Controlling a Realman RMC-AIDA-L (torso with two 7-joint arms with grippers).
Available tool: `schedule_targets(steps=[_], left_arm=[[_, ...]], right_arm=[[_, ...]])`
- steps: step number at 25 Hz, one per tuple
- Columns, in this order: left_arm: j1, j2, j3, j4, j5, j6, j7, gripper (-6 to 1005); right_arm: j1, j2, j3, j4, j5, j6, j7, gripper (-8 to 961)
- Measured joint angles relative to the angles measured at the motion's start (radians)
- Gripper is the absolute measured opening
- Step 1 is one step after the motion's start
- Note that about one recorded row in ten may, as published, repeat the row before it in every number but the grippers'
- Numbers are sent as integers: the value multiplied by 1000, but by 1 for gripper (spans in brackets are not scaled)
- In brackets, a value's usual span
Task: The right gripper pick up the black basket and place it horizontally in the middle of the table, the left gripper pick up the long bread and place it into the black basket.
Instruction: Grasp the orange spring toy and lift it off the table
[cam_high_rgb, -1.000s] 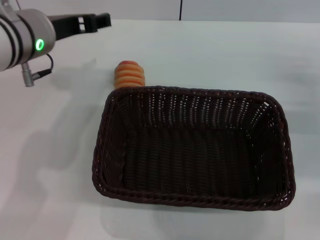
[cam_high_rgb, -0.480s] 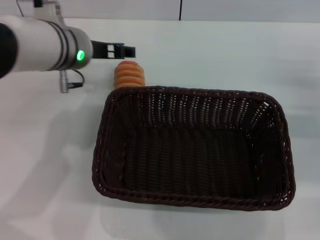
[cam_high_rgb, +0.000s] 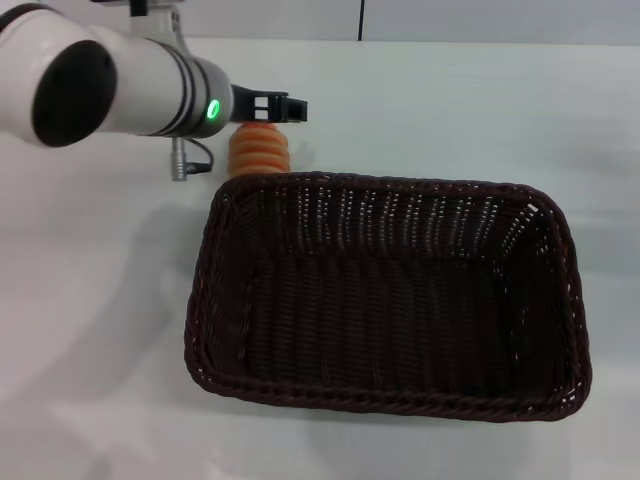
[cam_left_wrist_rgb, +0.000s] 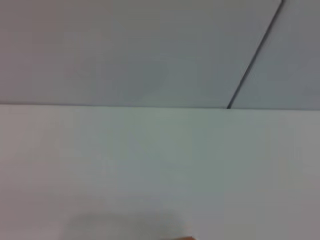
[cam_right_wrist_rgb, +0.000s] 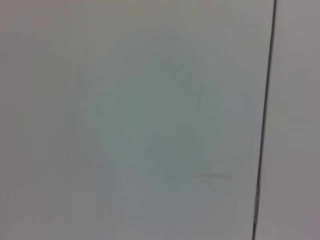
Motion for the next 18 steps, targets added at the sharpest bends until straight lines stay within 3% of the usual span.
schedule_targets(steps=[6,18], left_arm=[[-75,0,10,80,-2,-9,-49,862],[-165,-1,3,176,-6,-79,-123,861]], right_arm=[[14,-11,-13,7,0,-4,1,202],[24,-30,-49,10,0,-5,6,201]])
